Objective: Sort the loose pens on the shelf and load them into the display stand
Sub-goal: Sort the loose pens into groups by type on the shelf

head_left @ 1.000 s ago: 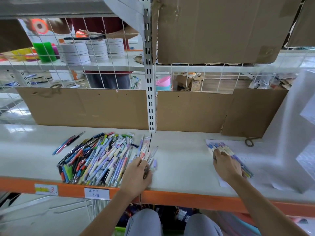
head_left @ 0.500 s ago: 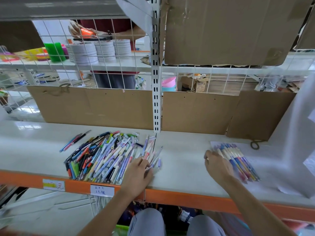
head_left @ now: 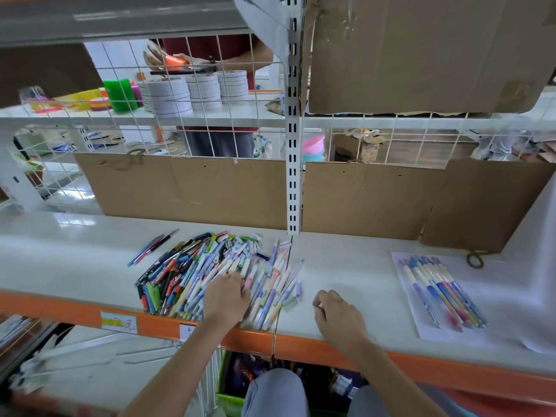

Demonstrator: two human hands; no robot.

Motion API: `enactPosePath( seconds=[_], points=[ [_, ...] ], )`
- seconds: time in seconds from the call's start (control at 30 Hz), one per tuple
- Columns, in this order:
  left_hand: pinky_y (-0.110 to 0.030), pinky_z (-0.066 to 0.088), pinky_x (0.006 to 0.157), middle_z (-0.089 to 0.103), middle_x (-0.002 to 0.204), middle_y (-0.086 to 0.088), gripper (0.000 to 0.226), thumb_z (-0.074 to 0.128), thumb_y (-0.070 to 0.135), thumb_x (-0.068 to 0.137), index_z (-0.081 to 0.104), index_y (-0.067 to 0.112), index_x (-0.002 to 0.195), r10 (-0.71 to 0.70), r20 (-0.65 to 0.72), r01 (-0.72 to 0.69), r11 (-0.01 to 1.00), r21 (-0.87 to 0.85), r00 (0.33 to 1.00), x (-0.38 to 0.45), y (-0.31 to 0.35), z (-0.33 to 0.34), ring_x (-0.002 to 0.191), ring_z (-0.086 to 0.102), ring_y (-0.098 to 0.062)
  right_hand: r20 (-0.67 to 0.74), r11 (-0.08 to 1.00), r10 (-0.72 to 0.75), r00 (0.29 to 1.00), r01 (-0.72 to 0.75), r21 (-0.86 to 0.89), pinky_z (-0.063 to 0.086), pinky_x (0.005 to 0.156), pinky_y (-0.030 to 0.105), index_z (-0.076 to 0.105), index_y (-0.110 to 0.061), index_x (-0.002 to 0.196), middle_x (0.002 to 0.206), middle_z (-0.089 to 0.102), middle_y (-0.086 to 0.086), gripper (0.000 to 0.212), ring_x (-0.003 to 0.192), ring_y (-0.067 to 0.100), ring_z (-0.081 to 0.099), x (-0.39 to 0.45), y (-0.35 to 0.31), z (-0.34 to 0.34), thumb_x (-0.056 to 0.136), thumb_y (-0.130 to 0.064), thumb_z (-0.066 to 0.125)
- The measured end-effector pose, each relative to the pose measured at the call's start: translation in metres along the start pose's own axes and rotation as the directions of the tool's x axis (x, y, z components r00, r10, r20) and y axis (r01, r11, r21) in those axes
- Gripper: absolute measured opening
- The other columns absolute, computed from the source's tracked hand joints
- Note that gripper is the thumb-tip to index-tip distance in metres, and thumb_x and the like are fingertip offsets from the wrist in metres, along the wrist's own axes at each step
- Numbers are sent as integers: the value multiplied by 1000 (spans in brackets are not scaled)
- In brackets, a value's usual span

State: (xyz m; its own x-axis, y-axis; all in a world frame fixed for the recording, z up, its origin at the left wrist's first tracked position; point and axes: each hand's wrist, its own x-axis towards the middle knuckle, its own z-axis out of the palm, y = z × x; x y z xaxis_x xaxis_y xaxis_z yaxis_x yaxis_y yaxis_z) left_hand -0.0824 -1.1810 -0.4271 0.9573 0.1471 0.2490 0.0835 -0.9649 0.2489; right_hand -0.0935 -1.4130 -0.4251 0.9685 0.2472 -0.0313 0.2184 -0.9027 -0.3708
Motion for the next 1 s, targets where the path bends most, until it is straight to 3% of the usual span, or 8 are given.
enactPosePath(
  seconds=[0.17, 0.33, 0.57, 0.7, 0.77, 0.87, 0.93, 1.0],
  points=[
    [-19, 42, 62, 61, 74, 3, 37, 48, 46, 94, 67, 16, 82, 86, -33, -88, 994, -64, 996, -12, -5, 2, 69, 55, -10, -15, 1000, 14, 1000, -14, 19, 41, 71, 26, 49, -21, 114, 115, 52, -3, 22, 87, 19, 58, -1, 2, 2, 100, -25, 33],
    [-23, 45, 74, 61, 100, -1, 24, 46, 31, 97, 61, 15, 105, -23, -64, 19, 997, -73, 998, 8, -7, -5, 88, 56, -14, -26, 999, 22, 999, -22, 26, 38, 69, 24, 49, -22, 114, 114, 52, -4, 22, 78, 15, 48, -2, 1, 3, 100, -24, 33],
    [-32, 44, 83, 58, 109, -6, 30, 45, 35, 96, 60, 11, 105, -68, 60, 56, 982, 181, 996, 42, 8, -5, 98, 56, -21, -38, 994, 57, 998, -53, 98, 41, 75, 26, 52, -22, 111, 112, 55, -5, 21, 82, 14, 50, -4, 1, 4, 97, -22, 36],
    [-24, 43, 77, 57, 99, 0, 19, 51, 28, 93, 63, 14, 96, -25, -20, 20, 975, -223, 999, 20, 26, 0, 88, 54, -13, -69, 980, 78, 995, -64, 189, 42, 74, 26, 57, -20, 99, 97, 60, -6, 20, 86, 15, 56, -3, 1, 2, 98, -28, 39],
    [-14, 37, 72, 51, 91, 7, 12, 53, 29, 93, 60, 18, 92, 107, -6, -102, 923, -372, 994, 0, 45, -1, 79, 48, -1, -91, 918, 91, 992, -48, 393, 41, 69, 26, 58, -18, 83, 77, 58, -7, 22, 76, 13, 59, -1, -4, 0, 97, -30, 46],
    [-10, 33, 68, 53, 86, 10, 15, 57, 34, 91, 61, 20, 88, 313, 10, -279, 860, -427, 950, -18, 62, 5, 74, 44, 7, -62, 688, 172, 983, -75, 721, 38, 60, 23, 55, -20, 68, 61, 55, -6, 27, 51, 3, 50, 4, -19, -6, 94, -28, 54],
    [-14, 37, 72, 54, 85, 10, 16, 56, 38, 92, 59, 25, 83, 355, 51, -296, 842, -451, 933, -15, 63, 12, 73, 48, 3, -86, 654, 233, 969, -91, 751, 37, 59, 23, 52, -17, 65, 59, 53, -5, 29, 52, 7, 46, 9, -18, -6, 93, -26, 55],
    [-17, 37, 71, 53, 83, 10, 15, 53, 34, 94, 56, 26, 81, 298, 53, -245, 863, -441, 953, -2, 59, 14, 73, 48, -1, -111, 691, 279, 954, -119, 713, 36, 57, 18, 52, -13, 68, 61, 54, -3, 29, 57, 11, 47, 11, -9, -4, 93, -26, 56]
  ],
)
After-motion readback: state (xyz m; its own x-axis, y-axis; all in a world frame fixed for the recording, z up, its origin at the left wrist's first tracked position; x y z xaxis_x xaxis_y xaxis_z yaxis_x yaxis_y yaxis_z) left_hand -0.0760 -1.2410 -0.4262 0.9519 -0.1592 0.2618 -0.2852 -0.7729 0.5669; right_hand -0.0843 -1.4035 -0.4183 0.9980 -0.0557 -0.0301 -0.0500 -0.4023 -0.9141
